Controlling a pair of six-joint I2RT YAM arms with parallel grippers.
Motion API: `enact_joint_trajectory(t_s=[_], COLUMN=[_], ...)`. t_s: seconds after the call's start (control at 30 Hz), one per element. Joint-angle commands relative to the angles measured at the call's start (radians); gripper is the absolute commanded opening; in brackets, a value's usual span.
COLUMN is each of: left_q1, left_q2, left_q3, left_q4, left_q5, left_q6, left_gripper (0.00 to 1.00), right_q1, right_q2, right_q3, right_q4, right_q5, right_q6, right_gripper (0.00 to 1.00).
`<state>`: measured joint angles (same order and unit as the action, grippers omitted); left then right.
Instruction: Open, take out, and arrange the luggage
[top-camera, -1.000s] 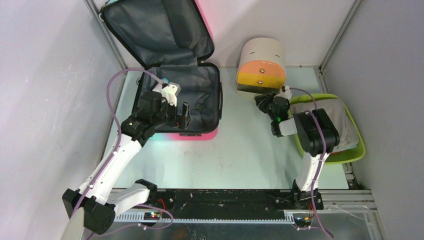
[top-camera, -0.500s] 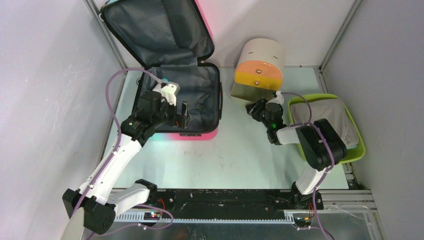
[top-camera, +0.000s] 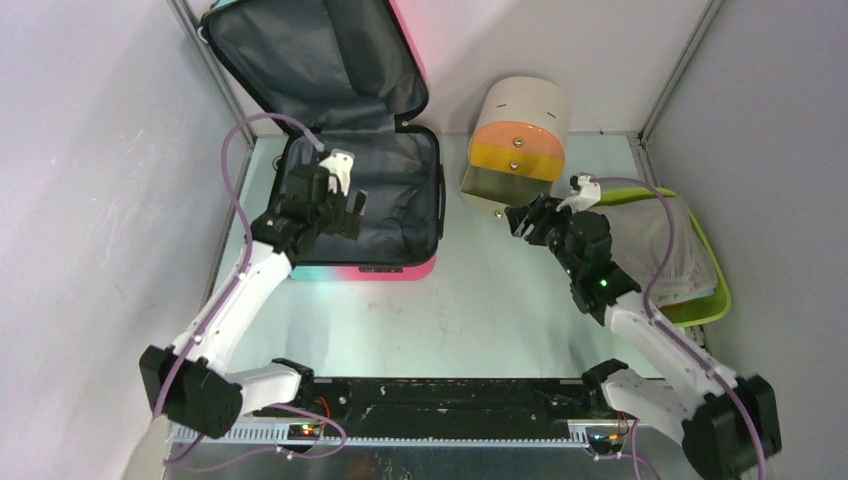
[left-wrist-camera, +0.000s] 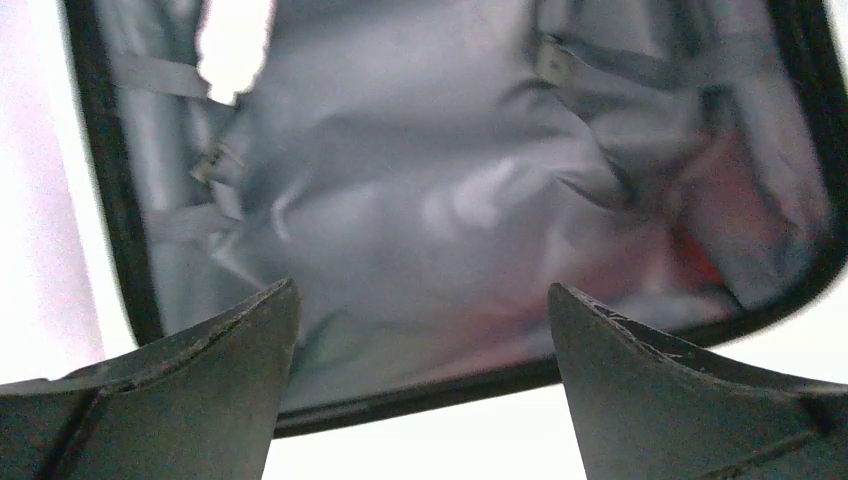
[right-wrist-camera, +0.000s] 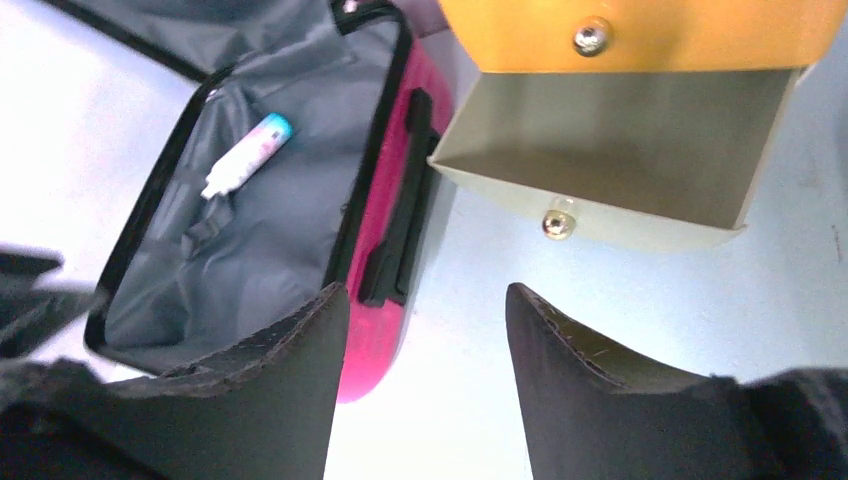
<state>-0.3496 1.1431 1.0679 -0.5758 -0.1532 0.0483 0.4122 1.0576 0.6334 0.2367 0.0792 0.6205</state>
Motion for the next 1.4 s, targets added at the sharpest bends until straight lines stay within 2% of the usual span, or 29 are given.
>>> enact_joint_trajectory(t_s=[0.0, 0.17, 0.27, 0.3, 0.37, 0.4, 0.53, 0.6, 0.7, 0.83, 1.07, 1.2, 1.37], left_q1=[0.075, 0.116, 0.143, 0.155, 0.167, 0.171, 0.200, 0.211, 0.230, 0.242, 0.270, 0.277, 0.280], left_q2=[0.127, 0.316, 0.503, 0.536, 0.640, 0.706, 0.890, 0.952, 1.011, 1.056, 1.105, 1.111, 1.091], left_q3=[0.154, 0.273, 0.416, 0.444, 0.535, 0.598, 0.815, 0.867, 0.885, 0.886, 0.913, 0.919, 0.919], left_q4=[-0.025, -0.002, -0.048, -0.066, -0.085, -0.093, -0.209, -0.223, -0.212, -0.192, -0.184, -0.183, -0.197], left_q5=[-0.061, -0.107, -0.166, -0.200, -0.248, -0.258, -0.262, -0.266, -0.258, -0.294, -0.232, -0.194, -0.163], left_q6=[0.122, 0.242, 0.232, 0.227, 0.224, 0.226, 0.224, 0.227, 0.229, 0.260, 0.239, 0.229, 0.221], left_gripper=[1.00, 1.00, 1.00, 0.99, 0.99, 0.99, 0.98, 0.97, 0.95, 0.91, 0.81, 0.62, 0.29], right_q1=[0.039, 0.053, 0.057, 0.057, 0.057, 0.057, 0.059, 0.058, 0.048, 0.014, -0.039, -0.042, -0.042], right_q2=[-0.180, -0.308, -0.385, -0.395, -0.418, -0.426, -0.439, -0.449, -0.456, -0.422, -0.399, -0.398, -0.396], right_q3=[0.045, 0.049, 0.049, 0.049, 0.049, 0.049, 0.049, 0.049, 0.048, 0.046, 0.024, 0.020, 0.015], right_q4=[-0.217, -0.335, -0.368, -0.374, -0.386, -0.396, -0.422, -0.418, -0.393, -0.363, -0.343, -0.324, -0.320], right_q5=[-0.013, -0.093, -0.099, -0.101, -0.120, -0.127, -0.167, -0.175, -0.199, -0.210, -0.296, -0.307, -0.335], right_q6=[-0.168, -0.224, -0.239, -0.237, -0.223, -0.218, -0.201, -0.214, -0.240, -0.170, -0.148, -0.144, -0.129], right_gripper=[0.63, 0.79, 0.81, 0.85, 0.98, 0.99, 1.00, 1.00, 1.00, 0.99, 0.98, 0.96, 0.91])
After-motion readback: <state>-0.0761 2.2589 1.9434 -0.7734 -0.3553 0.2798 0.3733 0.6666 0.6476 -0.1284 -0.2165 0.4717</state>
